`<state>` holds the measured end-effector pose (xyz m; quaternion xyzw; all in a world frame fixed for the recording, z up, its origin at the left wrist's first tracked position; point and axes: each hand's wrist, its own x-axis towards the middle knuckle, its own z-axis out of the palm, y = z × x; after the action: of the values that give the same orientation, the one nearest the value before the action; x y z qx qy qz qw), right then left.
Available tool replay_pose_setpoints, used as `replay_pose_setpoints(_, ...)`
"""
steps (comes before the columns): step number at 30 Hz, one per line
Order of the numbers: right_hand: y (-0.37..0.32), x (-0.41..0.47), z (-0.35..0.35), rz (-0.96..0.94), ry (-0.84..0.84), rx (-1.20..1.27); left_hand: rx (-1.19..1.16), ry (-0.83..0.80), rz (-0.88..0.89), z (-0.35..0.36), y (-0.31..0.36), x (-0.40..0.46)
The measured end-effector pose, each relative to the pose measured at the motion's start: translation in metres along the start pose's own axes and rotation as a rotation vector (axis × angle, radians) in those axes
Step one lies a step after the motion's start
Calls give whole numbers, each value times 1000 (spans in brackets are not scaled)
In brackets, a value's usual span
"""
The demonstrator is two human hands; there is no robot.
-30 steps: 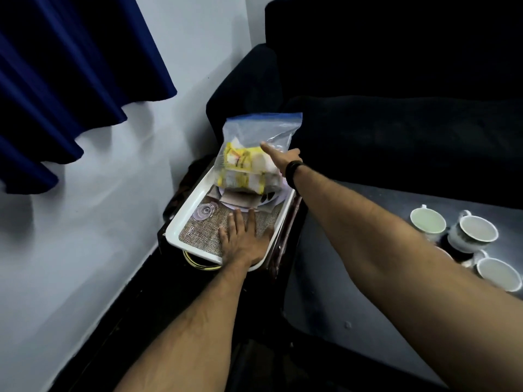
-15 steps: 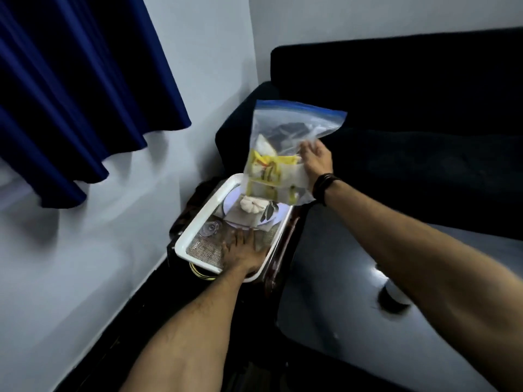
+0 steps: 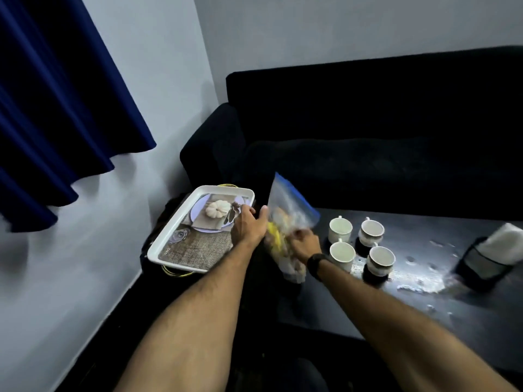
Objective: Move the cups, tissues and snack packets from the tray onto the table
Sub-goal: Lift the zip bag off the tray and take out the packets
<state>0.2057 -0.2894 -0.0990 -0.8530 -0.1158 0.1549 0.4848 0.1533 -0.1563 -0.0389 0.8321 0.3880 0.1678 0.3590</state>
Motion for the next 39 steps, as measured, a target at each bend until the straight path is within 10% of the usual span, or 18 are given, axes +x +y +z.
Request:
replay_pose_setpoints(6, 12, -34, -8, -88, -59, -43, -230, -141, -59, 8, 36, -14)
replay_pose_setpoints(16, 13, -38, -37, -280, -288, -243, 138, -158, -128, 10, 54, -38)
replay_pose_setpoints(22, -10, -23, -77, -126, -148, 285, -61, -315, -93, 17, 53, -45)
replay_pose_setpoints(39, -28, -32, -104, -157, -301, 175, -347, -492, -121, 21, 42, -56)
